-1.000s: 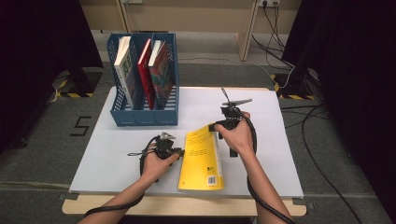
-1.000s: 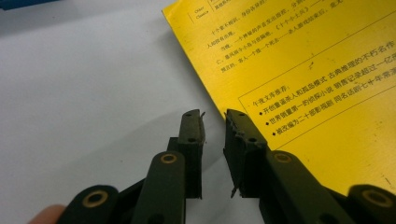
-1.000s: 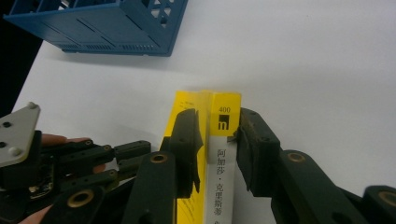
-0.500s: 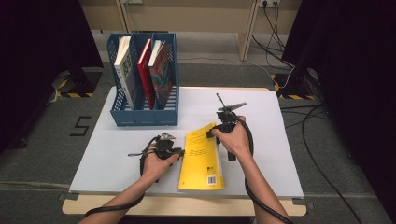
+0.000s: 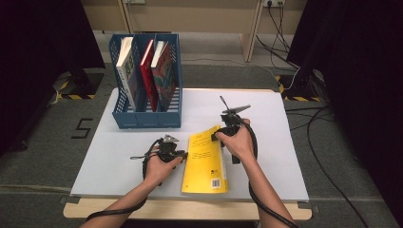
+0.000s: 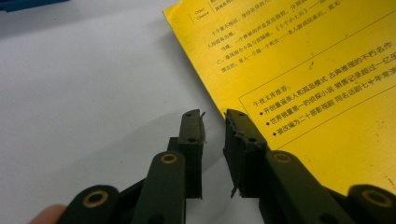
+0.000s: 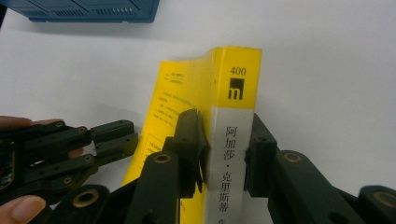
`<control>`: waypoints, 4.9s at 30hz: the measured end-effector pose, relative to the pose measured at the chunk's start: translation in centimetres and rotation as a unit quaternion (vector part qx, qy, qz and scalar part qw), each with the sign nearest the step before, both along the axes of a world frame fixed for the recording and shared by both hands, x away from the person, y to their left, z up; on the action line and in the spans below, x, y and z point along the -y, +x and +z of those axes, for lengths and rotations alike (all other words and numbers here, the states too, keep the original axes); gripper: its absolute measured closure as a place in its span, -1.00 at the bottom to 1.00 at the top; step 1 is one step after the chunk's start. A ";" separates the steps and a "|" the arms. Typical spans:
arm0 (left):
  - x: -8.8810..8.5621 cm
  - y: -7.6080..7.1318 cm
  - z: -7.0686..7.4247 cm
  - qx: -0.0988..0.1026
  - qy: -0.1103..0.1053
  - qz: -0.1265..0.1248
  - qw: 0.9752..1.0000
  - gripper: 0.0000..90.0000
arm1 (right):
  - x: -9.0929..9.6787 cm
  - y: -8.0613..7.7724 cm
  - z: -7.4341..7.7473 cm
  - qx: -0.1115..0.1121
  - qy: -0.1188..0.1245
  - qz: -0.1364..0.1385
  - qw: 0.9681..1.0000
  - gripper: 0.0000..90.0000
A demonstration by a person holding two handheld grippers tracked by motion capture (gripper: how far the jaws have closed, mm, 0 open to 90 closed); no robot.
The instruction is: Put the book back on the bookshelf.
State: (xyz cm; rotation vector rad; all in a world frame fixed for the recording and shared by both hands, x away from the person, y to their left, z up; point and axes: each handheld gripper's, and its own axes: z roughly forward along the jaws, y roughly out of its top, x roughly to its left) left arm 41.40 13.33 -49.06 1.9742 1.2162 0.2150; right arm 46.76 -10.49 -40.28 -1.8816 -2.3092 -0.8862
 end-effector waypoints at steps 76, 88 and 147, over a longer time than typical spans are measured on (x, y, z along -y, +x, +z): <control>5.7 -0.7 10.2 0.151 -0.064 -0.083 0.983 -0.35 | -2.9 0.3 7.6 0.174 0.045 -0.105 0.978 0.69; 6.0 -0.1 9.8 0.149 -0.048 -0.085 0.984 -0.31 | -2.9 -0.5 8.4 0.182 0.039 -0.103 0.977 0.69; 7.5 0.4 9.8 0.209 0.021 -0.031 0.977 -0.31 | -3.8 -1.9 9.8 0.196 0.044 -0.119 0.972 0.67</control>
